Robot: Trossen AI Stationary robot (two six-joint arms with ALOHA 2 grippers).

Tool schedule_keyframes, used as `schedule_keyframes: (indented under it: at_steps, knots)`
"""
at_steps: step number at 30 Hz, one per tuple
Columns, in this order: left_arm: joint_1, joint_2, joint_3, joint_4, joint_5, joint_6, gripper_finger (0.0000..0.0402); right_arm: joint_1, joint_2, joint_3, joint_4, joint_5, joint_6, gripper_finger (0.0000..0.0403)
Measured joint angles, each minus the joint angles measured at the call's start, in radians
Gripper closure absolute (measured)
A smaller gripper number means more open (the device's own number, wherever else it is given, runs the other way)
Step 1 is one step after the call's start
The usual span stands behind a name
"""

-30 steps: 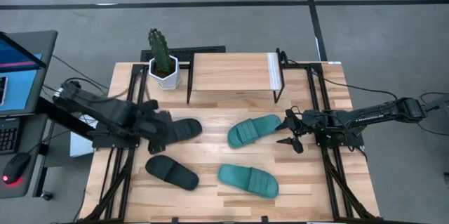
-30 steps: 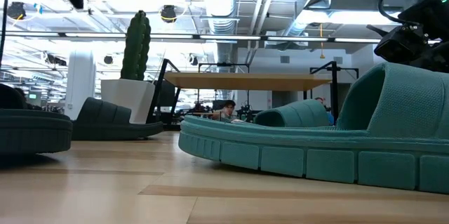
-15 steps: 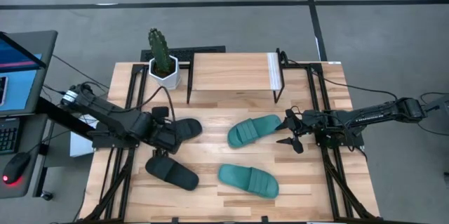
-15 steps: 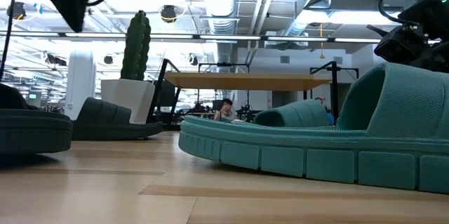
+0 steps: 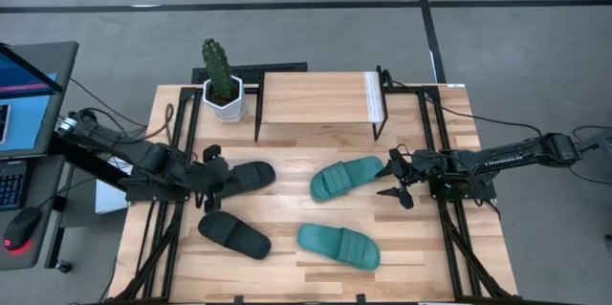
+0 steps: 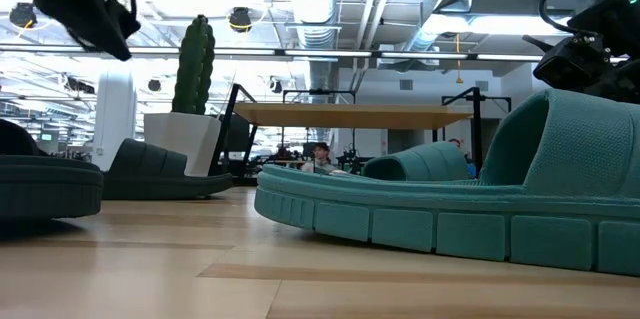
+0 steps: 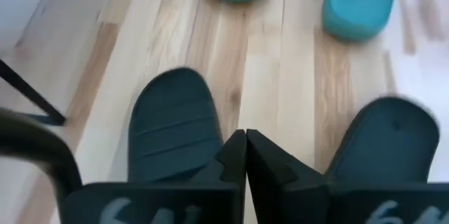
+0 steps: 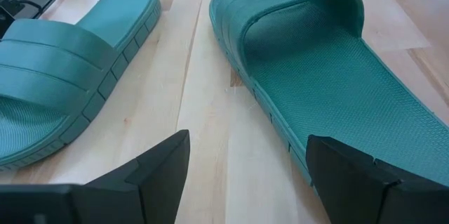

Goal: Pick and place slides into the shelf
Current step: Put the top black slide on the shelf

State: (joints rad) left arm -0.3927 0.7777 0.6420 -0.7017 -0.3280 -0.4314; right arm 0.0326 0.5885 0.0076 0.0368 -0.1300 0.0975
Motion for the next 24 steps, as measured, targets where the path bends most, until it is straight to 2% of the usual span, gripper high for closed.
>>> schedule_keyframes:
  at_steps: [5, 12, 16, 21, 24]
  knots:
    - [0.000, -0.109, -0.104, 0.061, 0.000, -0.024, 0.0401, 0.000, 0.000, 0.000, 0.000, 0.000, 0.000, 0.0133]
    - [0.000, -0.130, -0.154, 0.006, 0.004, -0.004, 0.0401, 0.000, 0.000, 0.000, 0.000, 0.000, 0.000, 0.0133]
    - [0.000, -0.130, -0.155, 0.012, 0.005, -0.065, 0.0401, 0.000, 0.000, 0.000, 0.000, 0.000, 0.000, 0.0133]
    - [0.000, -0.130, -0.155, -0.008, 0.094, -0.170, 0.0401, 0.000, 0.000, 0.000, 0.000, 0.000, 0.000, 0.0133]
    - [0.000, -0.130, -0.155, -0.022, 0.107, -0.244, 0.0401, 0.000, 0.000, 0.000, 0.000, 0.000, 0.000, 0.0133]
